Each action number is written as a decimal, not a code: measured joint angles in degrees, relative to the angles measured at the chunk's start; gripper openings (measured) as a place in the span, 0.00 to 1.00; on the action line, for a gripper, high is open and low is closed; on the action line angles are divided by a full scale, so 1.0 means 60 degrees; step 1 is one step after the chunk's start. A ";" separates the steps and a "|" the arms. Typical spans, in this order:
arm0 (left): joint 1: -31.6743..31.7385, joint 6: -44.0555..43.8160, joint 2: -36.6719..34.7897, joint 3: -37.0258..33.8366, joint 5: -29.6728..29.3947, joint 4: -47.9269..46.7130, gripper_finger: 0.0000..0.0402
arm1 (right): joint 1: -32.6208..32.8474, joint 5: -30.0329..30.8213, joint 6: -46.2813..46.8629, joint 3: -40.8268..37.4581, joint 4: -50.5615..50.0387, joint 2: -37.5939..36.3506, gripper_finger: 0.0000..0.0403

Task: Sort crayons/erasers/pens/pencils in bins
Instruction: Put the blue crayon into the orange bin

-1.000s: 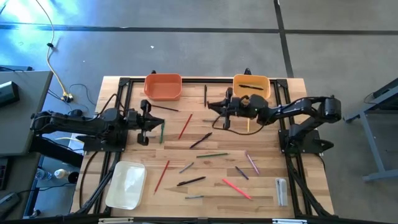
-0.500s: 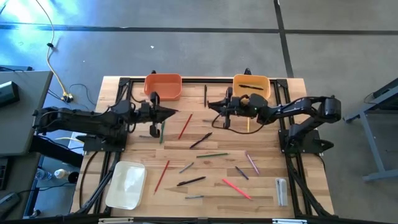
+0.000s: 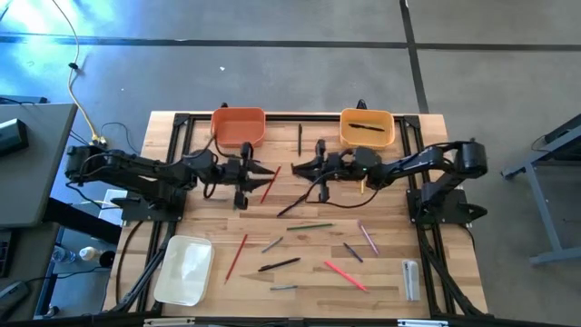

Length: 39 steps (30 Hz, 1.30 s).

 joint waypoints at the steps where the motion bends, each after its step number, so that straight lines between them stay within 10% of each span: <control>1: -0.0061 0.0000 0.0102 0.0049 -0.0041 0.0083 0.25 | 0.0026 -0.0003 0.0127 0.0118 0.0006 0.0170 0.02; 12: -0.0245 -0.0147 0.0380 0.0088 -0.0619 0.0730 0.39 | 0.0050 -0.0230 0.0363 0.0870 -0.0274 0.1126 0.02; 39: -0.0271 -0.0430 0.0758 0.0290 0.0300 0.0779 0.34 | 0.0556 -0.0355 -0.0103 0.1198 -0.0832 0.1175 0.02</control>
